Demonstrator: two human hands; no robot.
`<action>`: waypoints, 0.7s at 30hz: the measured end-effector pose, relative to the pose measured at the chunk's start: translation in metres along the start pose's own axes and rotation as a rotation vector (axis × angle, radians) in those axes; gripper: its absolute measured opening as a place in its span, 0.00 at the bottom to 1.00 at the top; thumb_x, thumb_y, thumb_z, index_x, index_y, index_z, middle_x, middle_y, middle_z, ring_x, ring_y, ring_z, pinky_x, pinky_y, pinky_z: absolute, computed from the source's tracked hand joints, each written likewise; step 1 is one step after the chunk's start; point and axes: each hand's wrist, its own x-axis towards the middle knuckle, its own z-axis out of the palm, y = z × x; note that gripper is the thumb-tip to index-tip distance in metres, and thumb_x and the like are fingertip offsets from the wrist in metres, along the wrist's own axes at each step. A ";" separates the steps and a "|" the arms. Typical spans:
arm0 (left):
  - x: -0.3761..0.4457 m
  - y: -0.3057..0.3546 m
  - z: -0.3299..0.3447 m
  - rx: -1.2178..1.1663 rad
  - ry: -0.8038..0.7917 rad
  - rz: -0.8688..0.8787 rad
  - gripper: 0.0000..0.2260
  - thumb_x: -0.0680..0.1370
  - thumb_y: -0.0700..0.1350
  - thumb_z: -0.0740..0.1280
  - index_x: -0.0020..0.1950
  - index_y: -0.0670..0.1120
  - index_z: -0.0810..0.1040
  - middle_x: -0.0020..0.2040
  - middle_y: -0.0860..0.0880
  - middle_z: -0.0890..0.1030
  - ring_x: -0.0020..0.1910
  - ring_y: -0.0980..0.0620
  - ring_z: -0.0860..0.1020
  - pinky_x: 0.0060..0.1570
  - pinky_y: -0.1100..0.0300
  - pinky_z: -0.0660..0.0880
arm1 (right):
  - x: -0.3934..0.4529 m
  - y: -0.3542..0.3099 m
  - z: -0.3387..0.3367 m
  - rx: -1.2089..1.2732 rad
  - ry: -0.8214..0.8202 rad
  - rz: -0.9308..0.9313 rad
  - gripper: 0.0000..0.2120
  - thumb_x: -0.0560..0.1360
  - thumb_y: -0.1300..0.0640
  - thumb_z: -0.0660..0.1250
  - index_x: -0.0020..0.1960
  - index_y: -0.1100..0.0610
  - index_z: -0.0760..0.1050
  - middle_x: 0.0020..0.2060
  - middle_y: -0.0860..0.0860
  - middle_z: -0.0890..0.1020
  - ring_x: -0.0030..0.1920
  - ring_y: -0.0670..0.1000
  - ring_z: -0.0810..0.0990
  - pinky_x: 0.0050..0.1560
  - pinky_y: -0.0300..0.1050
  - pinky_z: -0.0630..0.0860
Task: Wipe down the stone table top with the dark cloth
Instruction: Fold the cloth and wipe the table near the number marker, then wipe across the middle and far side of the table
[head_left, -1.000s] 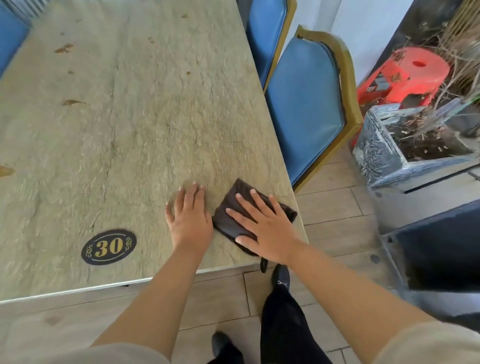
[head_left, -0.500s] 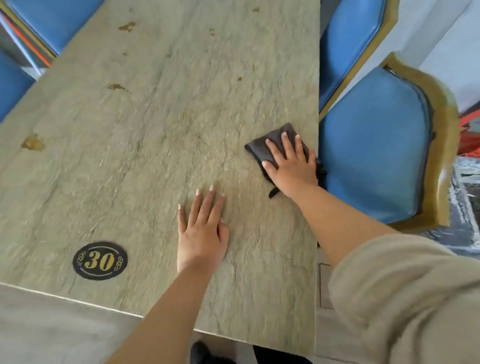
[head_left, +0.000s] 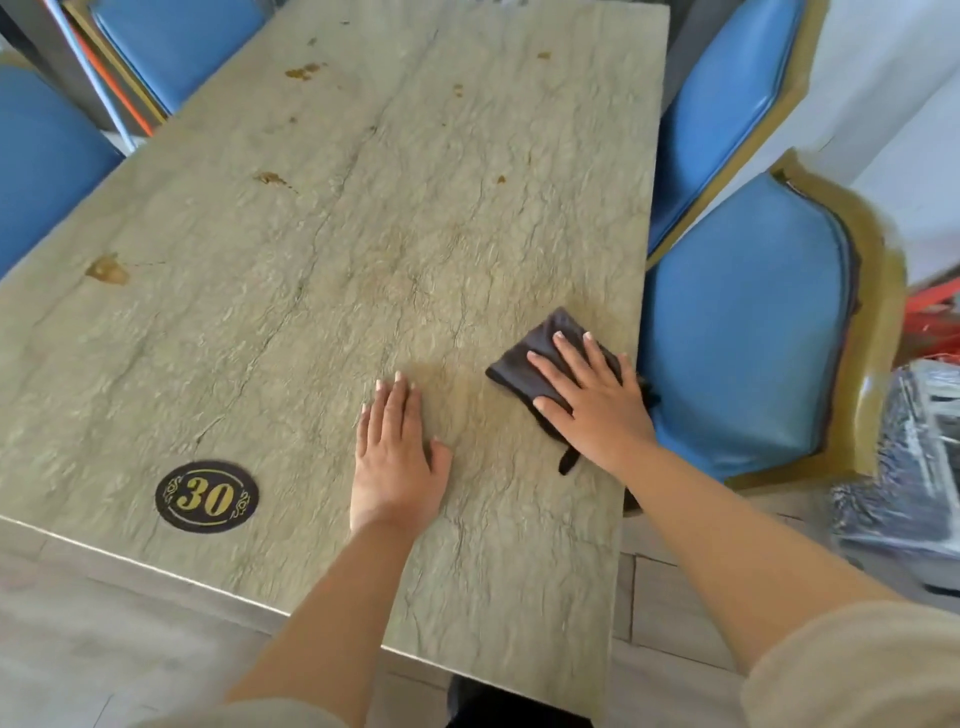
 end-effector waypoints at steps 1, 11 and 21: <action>0.000 0.000 0.000 -0.005 -0.002 -0.004 0.29 0.79 0.52 0.49 0.79 0.44 0.51 0.80 0.48 0.49 0.79 0.50 0.43 0.76 0.54 0.40 | -0.008 -0.007 0.002 0.018 0.004 0.082 0.27 0.78 0.35 0.40 0.76 0.37 0.39 0.77 0.43 0.38 0.76 0.51 0.35 0.74 0.60 0.38; 0.005 -0.011 -0.011 -0.110 -0.149 -0.005 0.29 0.82 0.49 0.56 0.80 0.44 0.50 0.80 0.48 0.47 0.79 0.50 0.42 0.77 0.51 0.43 | -0.129 -0.062 0.030 0.050 0.006 -0.297 0.28 0.78 0.36 0.45 0.77 0.40 0.50 0.78 0.46 0.48 0.77 0.55 0.42 0.74 0.60 0.42; -0.112 0.119 0.010 0.044 -0.211 0.179 0.31 0.81 0.60 0.47 0.80 0.45 0.46 0.80 0.46 0.45 0.79 0.45 0.43 0.76 0.43 0.43 | -0.117 0.011 -0.019 0.551 0.025 0.019 0.22 0.81 0.66 0.53 0.74 0.56 0.64 0.76 0.52 0.60 0.77 0.49 0.51 0.74 0.40 0.45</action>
